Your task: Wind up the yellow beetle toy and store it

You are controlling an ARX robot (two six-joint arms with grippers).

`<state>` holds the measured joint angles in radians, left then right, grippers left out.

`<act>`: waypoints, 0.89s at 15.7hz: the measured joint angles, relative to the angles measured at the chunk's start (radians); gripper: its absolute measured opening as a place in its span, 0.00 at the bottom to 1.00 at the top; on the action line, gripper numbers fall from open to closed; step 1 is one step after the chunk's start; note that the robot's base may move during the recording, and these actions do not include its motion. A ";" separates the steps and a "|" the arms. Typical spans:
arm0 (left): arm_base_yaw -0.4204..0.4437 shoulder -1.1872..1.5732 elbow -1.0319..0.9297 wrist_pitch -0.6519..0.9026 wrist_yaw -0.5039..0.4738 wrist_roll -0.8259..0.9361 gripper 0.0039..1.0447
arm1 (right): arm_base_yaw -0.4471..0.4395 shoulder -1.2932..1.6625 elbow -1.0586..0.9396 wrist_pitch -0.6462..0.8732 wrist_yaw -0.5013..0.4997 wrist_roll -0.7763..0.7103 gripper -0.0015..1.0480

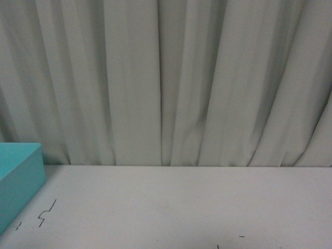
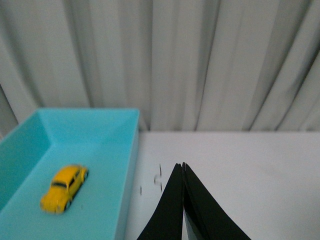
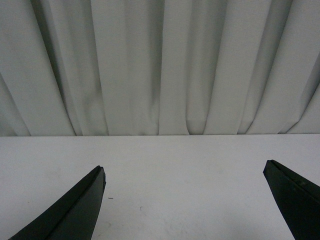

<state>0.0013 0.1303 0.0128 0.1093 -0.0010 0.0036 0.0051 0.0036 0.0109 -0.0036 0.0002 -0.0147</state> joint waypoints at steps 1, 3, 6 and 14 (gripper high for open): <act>0.000 -0.078 -0.003 -0.112 0.003 0.000 0.01 | 0.000 0.000 0.000 0.000 0.001 0.000 0.94; 0.000 -0.124 0.002 -0.104 -0.001 0.000 0.01 | 0.000 0.000 0.000 0.000 0.000 0.000 0.94; 0.000 -0.125 -0.003 -0.113 0.000 0.000 0.01 | 0.000 0.000 0.000 0.000 0.000 0.000 0.94; 0.000 -0.125 -0.003 -0.113 0.000 -0.001 0.80 | 0.000 0.000 0.000 0.000 0.000 0.000 0.94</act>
<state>0.0013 0.0055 0.0101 -0.0032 -0.0006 0.0025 0.0051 0.0032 0.0109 -0.0040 0.0006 -0.0147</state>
